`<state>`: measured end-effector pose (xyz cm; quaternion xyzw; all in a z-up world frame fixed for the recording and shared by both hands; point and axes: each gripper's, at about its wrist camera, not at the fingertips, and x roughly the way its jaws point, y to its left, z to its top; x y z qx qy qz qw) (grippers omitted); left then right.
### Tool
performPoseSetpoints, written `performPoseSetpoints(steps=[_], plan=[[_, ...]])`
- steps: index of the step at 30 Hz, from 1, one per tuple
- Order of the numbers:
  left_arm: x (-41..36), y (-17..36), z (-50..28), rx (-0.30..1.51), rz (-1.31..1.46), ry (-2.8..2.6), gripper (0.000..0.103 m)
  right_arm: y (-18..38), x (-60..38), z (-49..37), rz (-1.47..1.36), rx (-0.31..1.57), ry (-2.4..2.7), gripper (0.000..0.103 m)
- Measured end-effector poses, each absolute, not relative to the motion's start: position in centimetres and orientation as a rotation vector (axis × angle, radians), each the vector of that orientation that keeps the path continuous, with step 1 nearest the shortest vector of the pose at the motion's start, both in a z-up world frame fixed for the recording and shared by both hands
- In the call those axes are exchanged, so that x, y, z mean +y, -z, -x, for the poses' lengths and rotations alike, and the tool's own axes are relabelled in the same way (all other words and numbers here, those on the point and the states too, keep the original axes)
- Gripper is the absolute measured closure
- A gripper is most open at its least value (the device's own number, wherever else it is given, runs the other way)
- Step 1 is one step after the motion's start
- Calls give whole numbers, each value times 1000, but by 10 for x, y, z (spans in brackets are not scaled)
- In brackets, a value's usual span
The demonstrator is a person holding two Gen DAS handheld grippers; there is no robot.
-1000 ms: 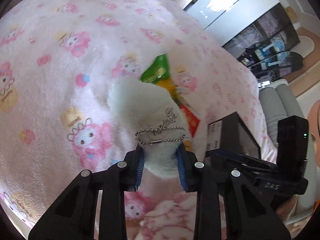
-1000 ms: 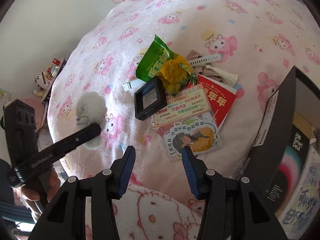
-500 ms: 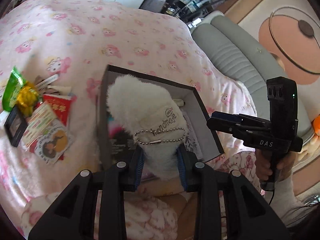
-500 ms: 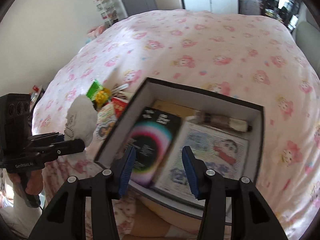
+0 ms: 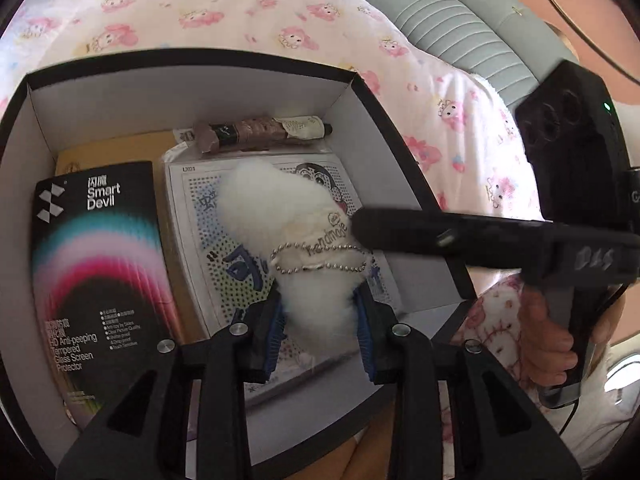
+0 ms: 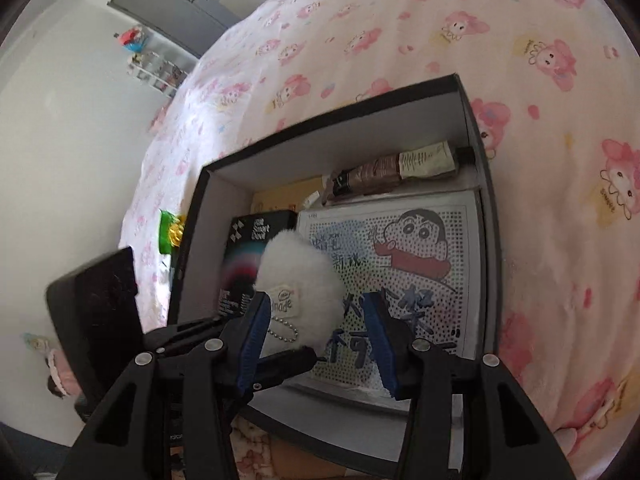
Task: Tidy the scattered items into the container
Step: 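Carry the plush keychain in the left gripper over the black box, then lower the plush onto the Shin-chan package and open the left gripper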
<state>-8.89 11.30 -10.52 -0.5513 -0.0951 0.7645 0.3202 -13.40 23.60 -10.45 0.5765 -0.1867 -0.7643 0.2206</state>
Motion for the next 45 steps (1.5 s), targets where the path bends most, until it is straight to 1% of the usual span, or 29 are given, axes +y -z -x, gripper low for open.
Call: performPoseSetpoints(steps=[1, 4, 7, 12, 18, 25, 30, 35, 39, 41, 42, 45], plan=[[112, 104, 87, -234, 1445, -2026, 68, 109, 228, 135, -1632, -469, 2114, 59], [105, 104, 85, -229, 1435, -2046, 68, 117, 220, 138, -1700, -423, 2142, 59], [98, 105, 84, -250, 1438, -2048, 68, 121, 219, 139, -1712, -427, 2149, 59], [93, 107, 91, -297, 1432, -2079, 68, 120, 206, 133, -1708, -296, 2201, 59], [68, 105, 96, -377, 1448, -2176, 68, 116, 213, 131, -1673, -282, 2223, 59], [72, 113, 100, -309, 1527, -2201, 68, 128, 201, 132, -1734, -230, 2136, 59], [63, 110, 96, -358, 1517, -2196, 68, 143, 189, 132, -1792, -163, 2092, 59], [60, 111, 93, -376, 1580, -2175, 68, 148, 197, 139, -1803, -279, 2069, 59], [69, 117, 96, -341, 1624, -2129, 68, 142, 198, 139, -1761, -218, 2154, 59], [75, 123, 98, -364, 1633, -2088, 68, 145, 195, 140, -1767, -192, 2140, 59], [76, 126, 98, -372, 1632, -2091, 67, 149, 194, 139, -1779, -205, 2114, 59], [75, 130, 96, -397, 1597, -2089, 66, 155, 202, 141, -1797, -311, 2041, 61]])
